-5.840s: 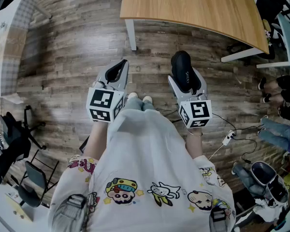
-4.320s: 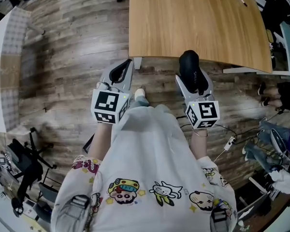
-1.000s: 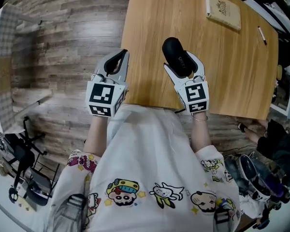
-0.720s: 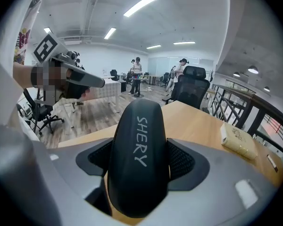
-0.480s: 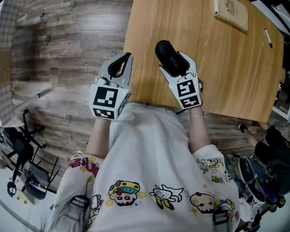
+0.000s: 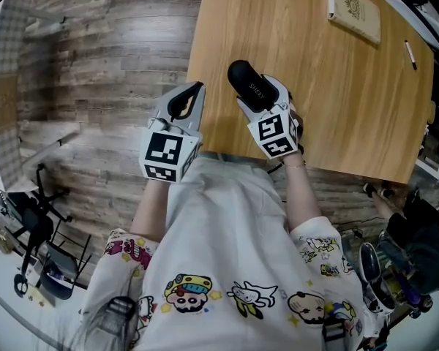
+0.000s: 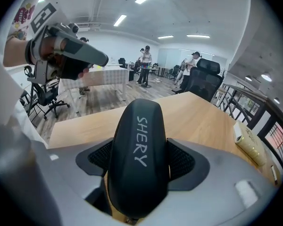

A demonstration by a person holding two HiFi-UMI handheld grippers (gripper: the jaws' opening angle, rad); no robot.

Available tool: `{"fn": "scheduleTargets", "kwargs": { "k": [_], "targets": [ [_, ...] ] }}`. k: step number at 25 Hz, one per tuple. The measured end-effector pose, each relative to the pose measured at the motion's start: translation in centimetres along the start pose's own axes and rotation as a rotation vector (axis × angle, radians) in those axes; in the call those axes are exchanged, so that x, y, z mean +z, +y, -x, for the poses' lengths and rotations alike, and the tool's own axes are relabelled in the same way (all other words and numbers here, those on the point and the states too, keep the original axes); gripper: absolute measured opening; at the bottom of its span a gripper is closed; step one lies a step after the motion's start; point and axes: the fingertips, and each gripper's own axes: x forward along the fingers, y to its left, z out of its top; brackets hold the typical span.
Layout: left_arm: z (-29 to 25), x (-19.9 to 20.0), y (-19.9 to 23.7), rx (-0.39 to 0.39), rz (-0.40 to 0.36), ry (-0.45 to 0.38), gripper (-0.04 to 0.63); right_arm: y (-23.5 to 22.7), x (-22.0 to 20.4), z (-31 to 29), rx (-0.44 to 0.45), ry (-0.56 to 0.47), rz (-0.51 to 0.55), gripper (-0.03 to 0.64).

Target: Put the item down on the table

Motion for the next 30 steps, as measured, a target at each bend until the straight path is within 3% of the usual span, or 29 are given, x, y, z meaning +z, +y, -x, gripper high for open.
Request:
{"fn": "scheduleTargets", "kwargs": {
  "k": [17, 30],
  "targets": [
    [-0.5, -0.9, 0.0, -0.011, 0.005, 0.019, -0.001, 1.3, -2.3, -2.8, 0.048, 0.112, 0.127, 0.356],
    [-0.1, -1.4, -0.4, -0.011, 0.014, 0.025, 0.000, 1.8, -2.4, -2.8, 0.101, 0.119, 0.073, 0.390]
  ]
}}
